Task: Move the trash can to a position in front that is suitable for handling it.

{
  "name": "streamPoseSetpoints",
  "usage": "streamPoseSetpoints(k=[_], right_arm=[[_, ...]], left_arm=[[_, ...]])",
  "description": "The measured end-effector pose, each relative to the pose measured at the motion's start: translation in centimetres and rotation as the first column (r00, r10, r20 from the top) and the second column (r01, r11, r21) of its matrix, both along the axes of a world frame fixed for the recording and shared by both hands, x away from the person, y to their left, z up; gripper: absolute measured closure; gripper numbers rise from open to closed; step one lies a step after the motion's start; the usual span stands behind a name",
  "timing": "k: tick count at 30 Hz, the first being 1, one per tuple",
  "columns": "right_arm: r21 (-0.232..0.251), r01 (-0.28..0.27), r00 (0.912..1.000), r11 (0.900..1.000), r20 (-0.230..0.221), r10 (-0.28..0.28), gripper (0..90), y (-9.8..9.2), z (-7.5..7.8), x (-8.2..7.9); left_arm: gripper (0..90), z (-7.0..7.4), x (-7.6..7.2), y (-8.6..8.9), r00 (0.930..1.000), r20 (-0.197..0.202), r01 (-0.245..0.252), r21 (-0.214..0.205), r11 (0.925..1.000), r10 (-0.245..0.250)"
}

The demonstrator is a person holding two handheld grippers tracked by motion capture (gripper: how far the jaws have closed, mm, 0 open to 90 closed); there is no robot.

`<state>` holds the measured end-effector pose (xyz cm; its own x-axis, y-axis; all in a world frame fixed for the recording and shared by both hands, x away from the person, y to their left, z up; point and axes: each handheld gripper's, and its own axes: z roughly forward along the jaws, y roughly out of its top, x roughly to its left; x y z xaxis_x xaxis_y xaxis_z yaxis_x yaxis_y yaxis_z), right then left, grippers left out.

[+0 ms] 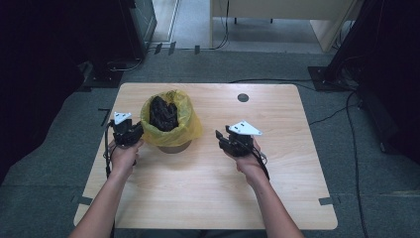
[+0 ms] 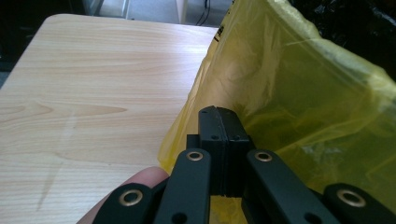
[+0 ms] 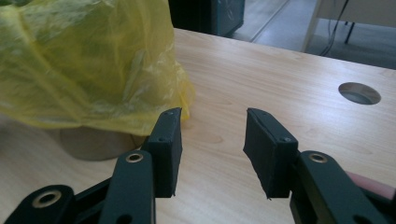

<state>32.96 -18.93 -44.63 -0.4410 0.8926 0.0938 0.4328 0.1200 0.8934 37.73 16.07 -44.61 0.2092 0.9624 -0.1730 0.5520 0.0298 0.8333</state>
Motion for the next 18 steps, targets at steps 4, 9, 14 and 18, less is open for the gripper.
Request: streamPoseSetpoints(k=[4,9,14,18], right_arm=[[0.030,0.035,0.9994,0.9989,0.000,-0.035,74.6,0.0,0.6,1.4],[0.108,0.036,0.9983,0.9935,-0.050,-0.031,79.9,0.1,1.0,2.8],[0.104,0.081,0.9944,0.9912,-0.075,-0.074,80.7,0.8,0.7,4.1],[0.103,0.109,0.9916,0.9887,-0.080,-0.101,81.9,1.5,0.8,5.2]], left_arm=[[90.0,-0.1,0.3,-0.9,0.9999,-0.003,0.012,-0.006,0.9999,-0.012],[89.9,-0.2,0.6,-1.8,0.9996,-0.007,0.028,-0.006,0.9996,-0.028],[90.0,-0.2,0.8,-2.5,0.9992,-0.009,0.038,-0.008,0.9992,-0.038],[89.4,0.1,1.5,-2.2,0.9992,0.001,0.039,-0.033,0.9987,-0.039]])
